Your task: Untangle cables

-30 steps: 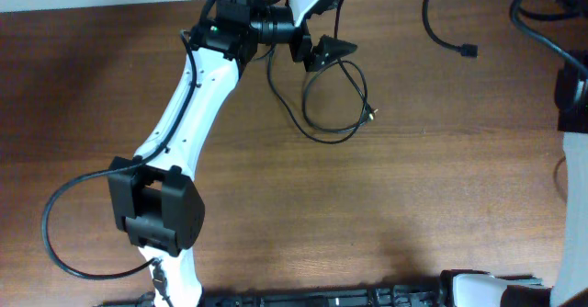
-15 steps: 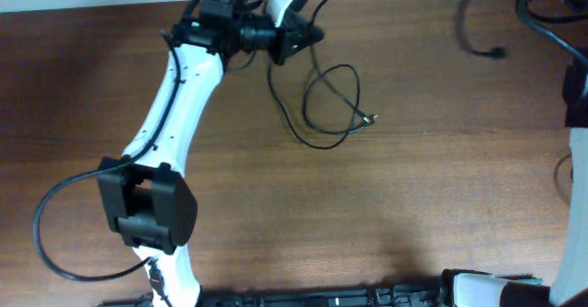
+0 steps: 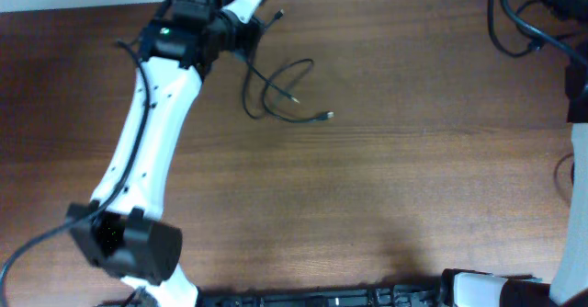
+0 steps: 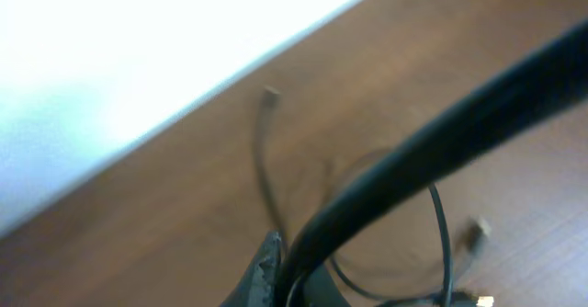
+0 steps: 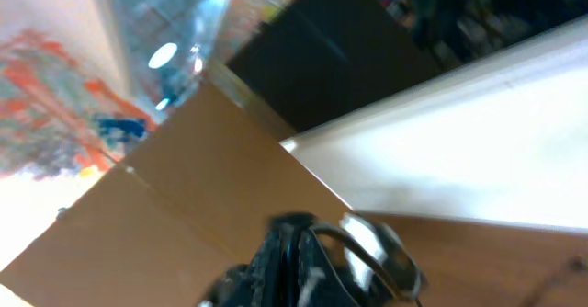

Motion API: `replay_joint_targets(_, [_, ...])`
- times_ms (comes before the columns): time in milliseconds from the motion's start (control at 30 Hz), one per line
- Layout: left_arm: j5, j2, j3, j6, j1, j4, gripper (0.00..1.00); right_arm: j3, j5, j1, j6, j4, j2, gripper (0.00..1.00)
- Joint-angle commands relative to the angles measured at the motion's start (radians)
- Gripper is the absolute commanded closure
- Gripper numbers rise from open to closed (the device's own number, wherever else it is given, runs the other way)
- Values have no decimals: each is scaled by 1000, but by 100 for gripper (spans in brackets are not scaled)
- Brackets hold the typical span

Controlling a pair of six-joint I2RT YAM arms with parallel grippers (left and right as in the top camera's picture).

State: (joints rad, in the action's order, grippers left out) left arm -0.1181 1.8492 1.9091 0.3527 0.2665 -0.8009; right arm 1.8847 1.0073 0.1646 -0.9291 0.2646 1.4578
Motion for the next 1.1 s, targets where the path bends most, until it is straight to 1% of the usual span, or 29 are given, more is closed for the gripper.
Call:
replay_joint_targets(0, [105, -138, 3, 48, -5, 86, 100, 16, -13, 6, 205, 138, -20, 96])
replay_joint_targets(67, [71, -171, 3, 122, 3, 135, 100, 16, -12, 6, 264, 220, -12, 96])
replay_joint_targets(133, [24, -208, 3, 255, 27, 187, 100, 16, -12, 6, 320, 303, 3, 96])
replay_joint_targets(167, [24, -223, 3, 300, 47, 205, 100, 16, -12, 6, 338, 330, 10, 96])
replay_joint_targets(233, [5, -239, 3, 419, 84, 204, 100, 16, -11, 6, 368, 367, 19, 96])
replay_joint_targets(267, [-14, -240, 3, 486, 101, 187, 100, 16, -12, 5, 381, 383, 23, 96])
replay_joint_targets(300, [-33, -240, 3, 527, 114, 166, 100, 16, -11, 5, 396, 395, 25, 96])
replay_joint_targets(367, [-95, -232, 3, 575, 135, 97, 100, 16, -11, 5, 420, 414, 26, 96])
replay_joint_targets(467, [-254, -190, 3, 656, 157, -58, 100, 16, -12, 5, 462, 440, 26, 96])
replay_joint_targets(533, [-301, -161, 3, 698, 167, -103, 100, 16, -12, 5, 463, 443, 26, 96])
replay_joint_targets(600, [-304, -129, 3, 742, 177, -124, 100, 16, -11, 5, 470, 444, 26, 96])
replay_joint_targets(667, [-305, -108, 3, 759, 181, -117, 100, 16, -12, 5, 471, 447, 26, 96])
replay_joint_targets(767, [-304, -89, 3, 865, 181, -116, 100, 16, -12, 5, 497, 467, 26, 96])
replay_joint_targets(800, [-300, -86, 3, 923, 181, -116, 100, 16, -13, 5, 512, 482, 26, 96])
replay_joint_targets(867, [-264, -79, 3, 993, 181, -116, 100, 16, -13, 5, 533, 507, 26, 96])
replay_joint_targets(933, [-196, -56, 3, 1034, 181, -117, 100, 16, -13, 5, 546, 538, 26, 96])
replay_joint_targets(1000, [-142, -15, 3, 1033, 181, -118, 100, 16, -12, 5, 579, 566, 26, 96])
replay_joint_targets(1067, [-120, 43, 3, 1032, 179, -118, 100, 16, -16, 5, 605, 597, 26, 96])
